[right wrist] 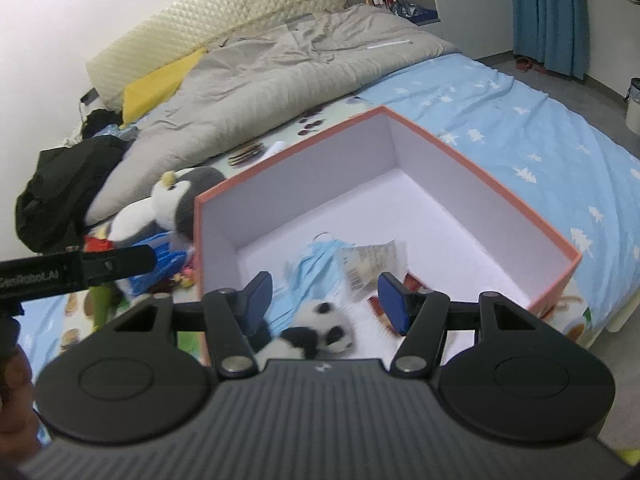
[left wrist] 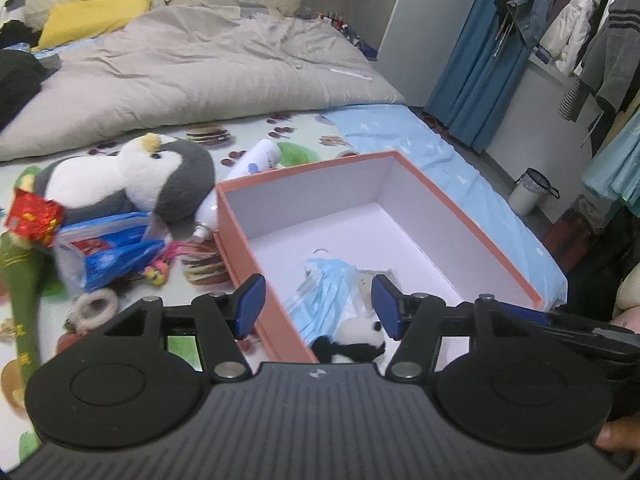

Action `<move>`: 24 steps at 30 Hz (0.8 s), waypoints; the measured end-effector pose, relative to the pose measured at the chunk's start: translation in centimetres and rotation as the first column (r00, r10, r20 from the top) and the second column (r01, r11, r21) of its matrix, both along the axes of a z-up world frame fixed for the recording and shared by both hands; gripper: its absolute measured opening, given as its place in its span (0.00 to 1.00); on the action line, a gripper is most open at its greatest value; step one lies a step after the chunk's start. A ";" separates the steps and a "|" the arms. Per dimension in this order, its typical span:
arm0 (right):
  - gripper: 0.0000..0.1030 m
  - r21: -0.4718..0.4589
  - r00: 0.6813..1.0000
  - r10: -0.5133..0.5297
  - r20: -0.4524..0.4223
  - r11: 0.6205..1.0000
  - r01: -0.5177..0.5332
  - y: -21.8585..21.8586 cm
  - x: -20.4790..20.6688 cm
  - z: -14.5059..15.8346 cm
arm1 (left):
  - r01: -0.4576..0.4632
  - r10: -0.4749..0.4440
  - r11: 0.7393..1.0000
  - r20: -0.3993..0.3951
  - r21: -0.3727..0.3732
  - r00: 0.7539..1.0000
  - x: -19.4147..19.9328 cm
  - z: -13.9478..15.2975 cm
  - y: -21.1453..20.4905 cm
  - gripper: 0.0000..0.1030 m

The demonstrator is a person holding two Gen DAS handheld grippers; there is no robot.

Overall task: Organize soft objects
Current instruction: 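Withdraw both tools up out of the pink box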

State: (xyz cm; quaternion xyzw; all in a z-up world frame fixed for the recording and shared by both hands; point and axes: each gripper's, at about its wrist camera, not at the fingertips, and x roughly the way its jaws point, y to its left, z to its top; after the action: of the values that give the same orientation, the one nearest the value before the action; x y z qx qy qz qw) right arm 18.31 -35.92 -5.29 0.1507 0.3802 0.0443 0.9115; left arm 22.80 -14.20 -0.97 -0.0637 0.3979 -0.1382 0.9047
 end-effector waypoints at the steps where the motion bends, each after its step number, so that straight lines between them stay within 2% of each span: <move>1: 0.60 0.006 1.000 0.003 0.006 1.000 -0.003 0.3 -0.5 0.2 | -0.005 0.005 1.000 0.005 0.002 1.000 -0.7 0.3 0.4 0.64; 3: 0.60 0.010 1.000 0.011 0.020 1.000 -0.011 0.9 -1.6 0.7 | -0.017 0.017 1.000 0.018 0.003 1.000 -2.1 0.8 1.2 0.69; 6: 0.60 0.005 0.999 0.022 0.046 1.000 -0.023 1.8 -3.1 1.6 | -0.031 0.031 1.000 0.033 -0.003 0.999 -4.3 1.6 2.4 0.70; 13: 0.60 -0.003 0.995 0.033 0.090 0.999 -0.033 3.5 -6.2 2.9 | -0.049 0.049 0.999 0.049 -0.005 0.998 -8.6 2.3 4.8 0.71; 24: 0.60 -0.028 0.990 0.093 0.102 0.995 -0.091 7.0 -9.5 3.3 | -0.109 0.109 0.994 0.060 -0.006 0.992 -13.8 2.6 8.6 0.71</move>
State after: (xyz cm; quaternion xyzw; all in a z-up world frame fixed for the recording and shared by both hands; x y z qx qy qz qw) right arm 8.83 -28.97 -1.97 0.1200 0.3397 0.0895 0.9286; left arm 9.00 -5.65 1.59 -0.0827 0.3662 -0.0909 0.9224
